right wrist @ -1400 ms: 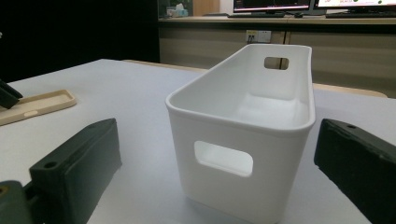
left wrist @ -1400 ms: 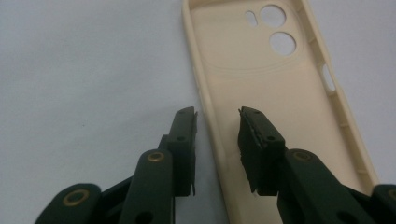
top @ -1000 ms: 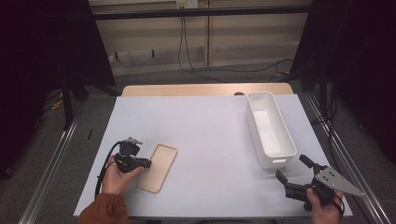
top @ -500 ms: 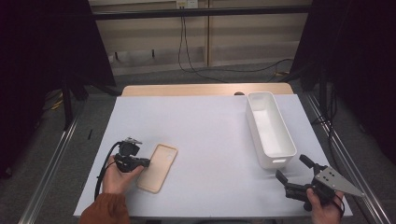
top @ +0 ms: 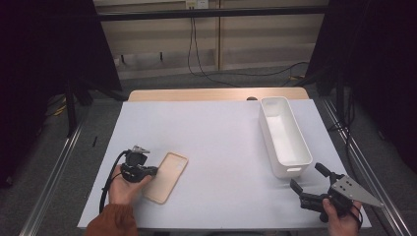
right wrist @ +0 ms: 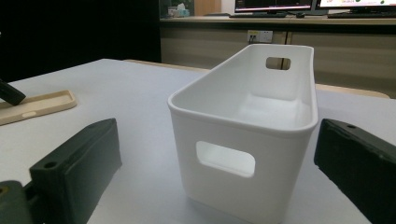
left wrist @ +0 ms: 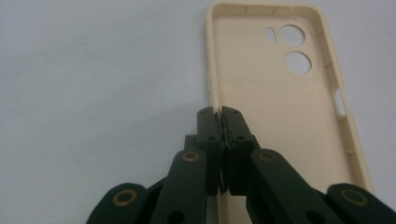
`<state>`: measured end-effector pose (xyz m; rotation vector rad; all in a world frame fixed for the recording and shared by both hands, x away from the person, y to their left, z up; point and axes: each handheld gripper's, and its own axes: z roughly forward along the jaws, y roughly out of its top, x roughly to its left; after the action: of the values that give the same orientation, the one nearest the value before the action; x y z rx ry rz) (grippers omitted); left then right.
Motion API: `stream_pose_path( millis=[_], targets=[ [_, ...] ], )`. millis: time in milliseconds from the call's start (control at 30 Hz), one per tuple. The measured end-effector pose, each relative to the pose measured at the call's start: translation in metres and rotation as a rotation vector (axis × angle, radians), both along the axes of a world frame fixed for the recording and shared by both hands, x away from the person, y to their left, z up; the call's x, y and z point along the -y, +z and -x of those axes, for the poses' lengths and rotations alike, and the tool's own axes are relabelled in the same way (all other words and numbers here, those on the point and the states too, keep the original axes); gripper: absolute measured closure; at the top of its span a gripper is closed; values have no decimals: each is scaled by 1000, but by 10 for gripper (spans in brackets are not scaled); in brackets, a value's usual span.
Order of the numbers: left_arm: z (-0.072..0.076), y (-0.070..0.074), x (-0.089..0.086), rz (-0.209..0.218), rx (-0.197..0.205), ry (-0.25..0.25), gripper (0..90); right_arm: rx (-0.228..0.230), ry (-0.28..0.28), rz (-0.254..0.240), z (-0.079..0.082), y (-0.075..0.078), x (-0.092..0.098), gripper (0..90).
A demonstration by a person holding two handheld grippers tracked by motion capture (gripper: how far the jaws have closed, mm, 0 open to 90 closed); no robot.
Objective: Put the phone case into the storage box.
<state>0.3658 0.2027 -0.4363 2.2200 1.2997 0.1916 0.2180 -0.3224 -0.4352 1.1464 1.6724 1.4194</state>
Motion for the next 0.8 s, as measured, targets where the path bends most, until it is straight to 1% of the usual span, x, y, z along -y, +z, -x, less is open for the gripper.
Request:
stream_pose_path(
  millis=[33,67,200,467,567,633,700,733,800],
  targets=[
    [0,0,0,9,1,6,878,-1,-1,0,0,0,0,1],
    [0,0,-2,6,1,3,878,0,-1,1,0,0,0,1],
    [0,-1,-1,15,4,18,879,-1,1,4,0,0,0,1],
    [2,-1,0,25,17,10,879,-1,-1,3,-1,0,0,1],
    [2,0,-1,27,36,9,879,-1,-1,0,0,0,0,1],
    [4,2,-1,26,57,17,879,0,-2,0,0,0,1,1],
    [4,3,-2,35,74,22,879,1,-3,-2,0,0,1,1],
    [4,4,-2,43,81,32,879,1,-2,-1,0,0,1,1],
    [4,6,-4,58,89,35,879,1,-2,-1,0,0,0,1]
  ],
)
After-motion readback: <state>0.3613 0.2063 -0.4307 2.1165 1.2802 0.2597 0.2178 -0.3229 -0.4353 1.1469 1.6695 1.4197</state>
